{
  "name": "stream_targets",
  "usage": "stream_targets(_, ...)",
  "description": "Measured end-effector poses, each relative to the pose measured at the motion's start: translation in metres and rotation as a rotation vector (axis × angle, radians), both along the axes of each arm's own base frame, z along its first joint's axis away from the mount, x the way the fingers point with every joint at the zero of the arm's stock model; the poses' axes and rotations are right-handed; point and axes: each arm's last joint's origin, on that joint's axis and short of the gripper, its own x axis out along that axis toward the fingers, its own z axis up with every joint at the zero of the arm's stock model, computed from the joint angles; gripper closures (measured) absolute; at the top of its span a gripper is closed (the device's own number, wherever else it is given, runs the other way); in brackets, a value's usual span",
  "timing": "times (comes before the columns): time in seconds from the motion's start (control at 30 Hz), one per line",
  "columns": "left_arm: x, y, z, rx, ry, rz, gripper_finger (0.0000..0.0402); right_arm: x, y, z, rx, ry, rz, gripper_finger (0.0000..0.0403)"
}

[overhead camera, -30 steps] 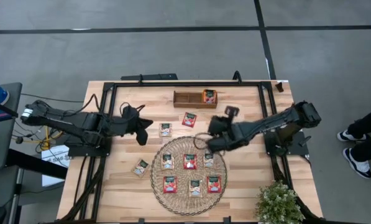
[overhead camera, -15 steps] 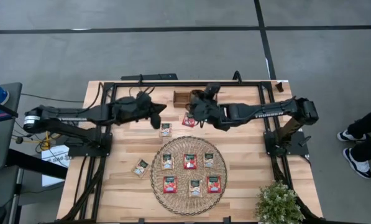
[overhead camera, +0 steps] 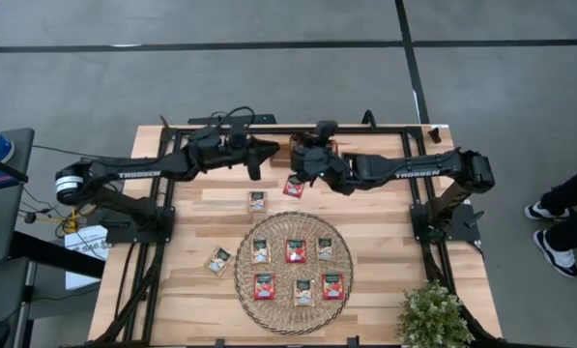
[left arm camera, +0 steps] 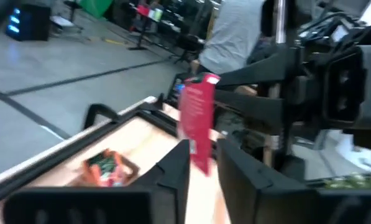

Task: Pick & Place Tea
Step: Put the red tea bag into the middle section of the wooden organizer

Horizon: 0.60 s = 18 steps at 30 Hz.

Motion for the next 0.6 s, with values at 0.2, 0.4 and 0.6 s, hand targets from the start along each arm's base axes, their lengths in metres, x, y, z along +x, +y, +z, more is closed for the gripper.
stream_targets(0.2, 0.025, 0.009, 0.018, -0.001, -0.033, -0.048, 0.0267, 0.0, -0.002, 0.0, 0.013, 0.001, 0.02, 0.0403)
stream_targets(0.4, 0.04, 0.015, 0.024, 0.017, 0.026, -0.05, 0.0246, 0.0, -0.003, -0.001, 0.006, 0.015, 0.01, 0.0403)
stream_targets(0.6, 0.046, 0.017, 0.02, 0.009, 0.055, -0.051, 0.0246, 0.0, -0.003, -0.001, -0.011, 0.043, 0.019, 0.0403)
